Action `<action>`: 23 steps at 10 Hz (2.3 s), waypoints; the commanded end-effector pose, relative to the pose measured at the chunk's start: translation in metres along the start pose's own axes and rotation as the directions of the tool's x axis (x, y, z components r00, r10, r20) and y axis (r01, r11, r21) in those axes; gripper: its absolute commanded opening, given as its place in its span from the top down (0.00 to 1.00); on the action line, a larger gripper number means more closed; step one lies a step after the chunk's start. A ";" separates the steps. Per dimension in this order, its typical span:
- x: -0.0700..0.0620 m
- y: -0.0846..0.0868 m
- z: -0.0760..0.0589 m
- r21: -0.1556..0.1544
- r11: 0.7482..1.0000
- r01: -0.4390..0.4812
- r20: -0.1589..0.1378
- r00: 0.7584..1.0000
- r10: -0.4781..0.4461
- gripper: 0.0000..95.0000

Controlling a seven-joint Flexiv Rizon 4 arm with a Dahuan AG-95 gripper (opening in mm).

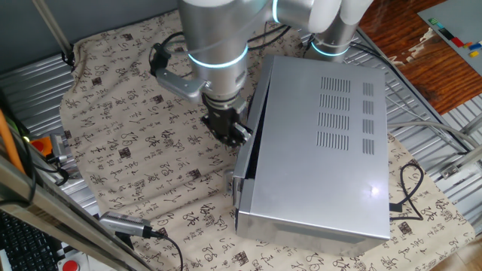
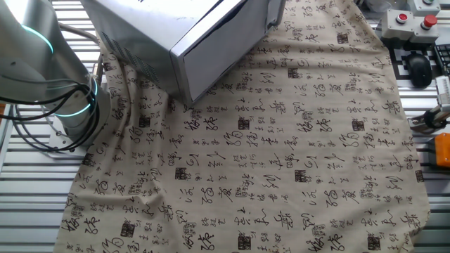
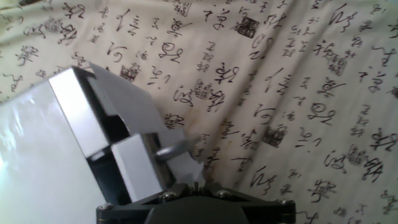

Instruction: Close the microwave door

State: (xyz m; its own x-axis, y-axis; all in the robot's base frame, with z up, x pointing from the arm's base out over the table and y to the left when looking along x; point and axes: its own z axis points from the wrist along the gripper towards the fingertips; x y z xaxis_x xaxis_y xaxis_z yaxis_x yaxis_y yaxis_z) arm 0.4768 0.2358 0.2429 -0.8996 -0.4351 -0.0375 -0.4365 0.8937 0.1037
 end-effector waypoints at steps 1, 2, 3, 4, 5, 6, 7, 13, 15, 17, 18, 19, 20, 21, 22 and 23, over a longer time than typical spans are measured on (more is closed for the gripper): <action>-0.002 0.009 0.004 0.009 1.000 -0.015 0.003 1.000 0.015 1.00; -0.002 0.013 0.006 0.008 1.000 -0.024 0.004 1.000 0.024 1.00; -0.002 0.019 0.007 0.008 0.999 -0.038 0.004 0.999 0.037 1.00; -0.001 0.025 0.009 0.011 0.999 -0.046 0.007 0.999 0.046 1.00; 0.000 0.027 0.009 0.012 0.999 -0.045 0.009 0.999 0.045 1.00; 0.002 0.029 0.010 0.010 0.999 -0.042 0.011 0.999 0.041 1.00; 0.004 0.030 0.010 0.001 0.999 -0.050 0.014 0.999 0.050 1.00; 0.012 -0.030 0.003 0.015 0.995 0.097 0.008 0.995 -0.098 1.00; 0.012 -0.030 0.003 0.009 0.991 0.135 0.002 0.991 -0.135 1.00; 0.012 -0.030 0.003 0.007 0.994 0.108 -0.025 0.994 -0.108 1.00; 0.012 -0.030 0.003 0.012 0.997 0.075 -0.021 0.997 -0.075 1.00; 0.012 -0.030 0.003 0.015 0.999 0.034 0.000 0.999 -0.034 1.00; 0.014 -0.017 0.006 0.027 0.999 -0.022 0.000 1.000 0.022 1.00; 0.018 -0.003 0.012 0.032 0.998 -0.057 0.015 0.998 0.057 1.00; 0.020 -0.003 0.015 0.033 0.998 -0.048 0.026 0.999 0.047 1.00; 0.024 -0.029 0.020 0.048 0.999 -0.011 0.017 1.000 0.010 1.00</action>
State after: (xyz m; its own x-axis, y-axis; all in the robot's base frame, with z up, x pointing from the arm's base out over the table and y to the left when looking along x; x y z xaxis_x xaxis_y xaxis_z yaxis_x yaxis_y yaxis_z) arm 0.4672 0.2091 0.2223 -0.8978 -0.4401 -0.0157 -0.4400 0.8948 0.0752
